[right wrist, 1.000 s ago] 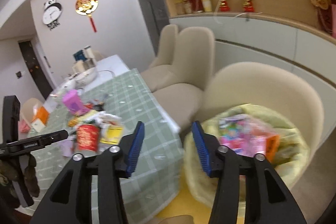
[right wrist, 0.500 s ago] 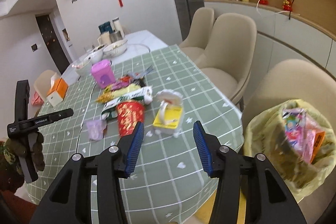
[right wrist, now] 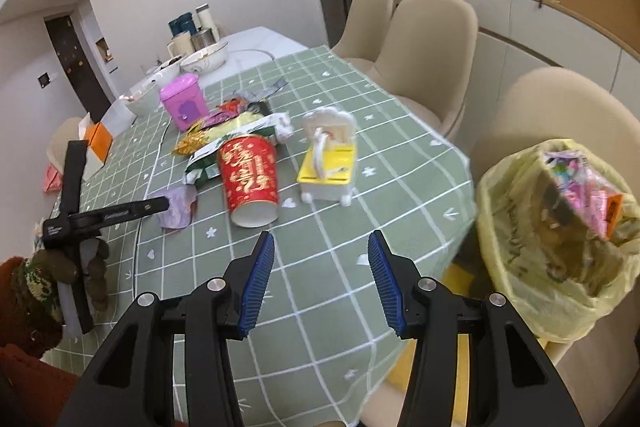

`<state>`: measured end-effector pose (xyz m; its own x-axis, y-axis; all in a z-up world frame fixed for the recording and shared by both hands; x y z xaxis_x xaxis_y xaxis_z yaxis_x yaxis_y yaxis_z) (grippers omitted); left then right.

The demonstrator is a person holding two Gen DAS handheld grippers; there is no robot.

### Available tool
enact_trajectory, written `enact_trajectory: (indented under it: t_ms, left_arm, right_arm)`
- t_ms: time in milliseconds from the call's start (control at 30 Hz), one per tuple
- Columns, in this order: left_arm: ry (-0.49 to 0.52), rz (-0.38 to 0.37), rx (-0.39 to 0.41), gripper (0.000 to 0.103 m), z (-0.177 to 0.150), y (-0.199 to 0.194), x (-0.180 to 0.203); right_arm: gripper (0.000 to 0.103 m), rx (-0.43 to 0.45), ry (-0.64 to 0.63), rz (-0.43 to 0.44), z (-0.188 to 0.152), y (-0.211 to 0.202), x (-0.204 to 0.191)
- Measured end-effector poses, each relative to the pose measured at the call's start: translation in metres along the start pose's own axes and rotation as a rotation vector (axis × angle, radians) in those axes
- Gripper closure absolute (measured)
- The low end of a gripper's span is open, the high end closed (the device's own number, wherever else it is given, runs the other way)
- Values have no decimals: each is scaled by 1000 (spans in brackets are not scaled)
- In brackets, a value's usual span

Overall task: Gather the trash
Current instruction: 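Move both tools back over the table toward the red paper cup, then grasp the red paper cup with the right tool, then grasp a small red wrapper with the left tool while the right tool carries the cup toward the bin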

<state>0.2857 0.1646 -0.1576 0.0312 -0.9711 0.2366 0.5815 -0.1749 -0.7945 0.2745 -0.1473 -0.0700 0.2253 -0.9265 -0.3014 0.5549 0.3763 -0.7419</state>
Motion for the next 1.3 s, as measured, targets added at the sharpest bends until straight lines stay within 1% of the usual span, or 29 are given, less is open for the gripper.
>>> enact_trajectory:
  t_ms: [67,100,200,267,333,400,467,533,667,800,867,933,1033,1100,1167,1300]
  left_arm:
    - [-13,-39,-6,50,1,0,0]
    - [-14,-47,-2,50,1,-2,0]
    - [2,-42,27,50,1,-18,-3]
    - [14,-31,42,50,1,-29,-5]
    - [36,-15,52,50,0,-42,-5]
    - [58,-10,59,50,-2,-52,-6]
    - [67,-14,59,50,-2,-55,-9]
    - [70,-16,56,50,-3,-59,-13]
    - [54,-32,44,50,-6,-57,-19]
    - [60,-56,30,49,-7,-48,-14]
    - [51,-67,17,50,-7,-44,-13]
    - [29,-78,-13,50,-9,-37,-11]
    - [-10,-77,-40,50,-9,-26,-9]
    - [-20,-65,-38,52,-6,-20,-7]
    - [-16,-43,-41,59,-4,-14,-5]
    - [7,0,-68,70,1,0,2]
  right_arm:
    - [57,-8,-58,-1,4,11,-14]
    - [57,-16,-105,-2,7,21,-25]
    - [57,-19,-160,18,15,44,-48]
    - [57,-21,-155,60,24,64,-61]
    - [57,-19,-150,68,33,83,-70]
    - [57,-35,-161,45,40,105,-78]
    - [56,-79,-169,23,43,126,-82]
    - [49,-115,-153,27,41,135,-83]
    - [50,-171,-161,41,34,127,-84]
    - [53,-182,-117,33,18,99,-67]
    - [53,-176,-106,28,10,85,-59]
    - [53,-155,-96,12,3,68,-49]
    - [53,-121,-37,3,-1,50,-35]
    - [53,-101,-1,-7,-2,43,-26]
    - [53,-91,12,-23,-4,39,-22]
    - [53,-72,31,-31,-8,29,-17]
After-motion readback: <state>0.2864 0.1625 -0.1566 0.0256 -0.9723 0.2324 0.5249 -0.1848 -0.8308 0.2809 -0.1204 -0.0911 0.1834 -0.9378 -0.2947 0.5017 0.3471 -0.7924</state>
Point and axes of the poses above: each gripper's, at about its wrist camera, not at the fingertips, and y roughly the way its jaws point, x to its right, z to its top, the point moved 3 cm from there along y, roughly the way its jaws point, and after that the axes turned 11 degrees about y, right-handed, at the moved point
